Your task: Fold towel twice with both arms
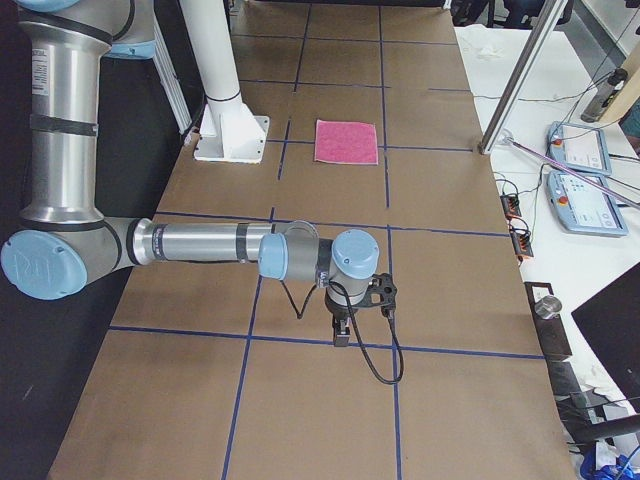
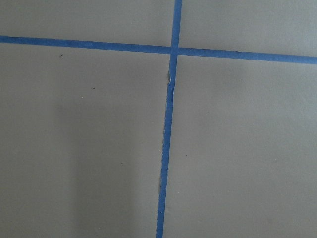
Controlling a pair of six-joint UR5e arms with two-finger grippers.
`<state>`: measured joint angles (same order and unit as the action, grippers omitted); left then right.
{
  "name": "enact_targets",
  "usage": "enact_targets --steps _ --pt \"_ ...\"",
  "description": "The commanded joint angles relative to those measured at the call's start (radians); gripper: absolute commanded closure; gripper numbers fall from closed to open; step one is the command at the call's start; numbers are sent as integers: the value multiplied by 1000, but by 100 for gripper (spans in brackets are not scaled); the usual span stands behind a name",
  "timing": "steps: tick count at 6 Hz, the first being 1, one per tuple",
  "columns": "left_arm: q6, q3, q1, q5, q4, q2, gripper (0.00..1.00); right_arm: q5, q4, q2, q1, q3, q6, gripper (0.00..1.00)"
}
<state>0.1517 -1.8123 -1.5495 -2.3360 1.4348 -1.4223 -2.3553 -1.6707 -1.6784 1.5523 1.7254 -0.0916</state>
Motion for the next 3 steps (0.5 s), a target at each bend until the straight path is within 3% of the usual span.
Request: enact_targets --steps 1,3 --pt "-4 5 0 -20 13 -6 0 -2 -1 6 -1 -7 0 0" --pt "-3 22 5 -28 18 -23 0 -6 -1 6 0 -4 1 0"
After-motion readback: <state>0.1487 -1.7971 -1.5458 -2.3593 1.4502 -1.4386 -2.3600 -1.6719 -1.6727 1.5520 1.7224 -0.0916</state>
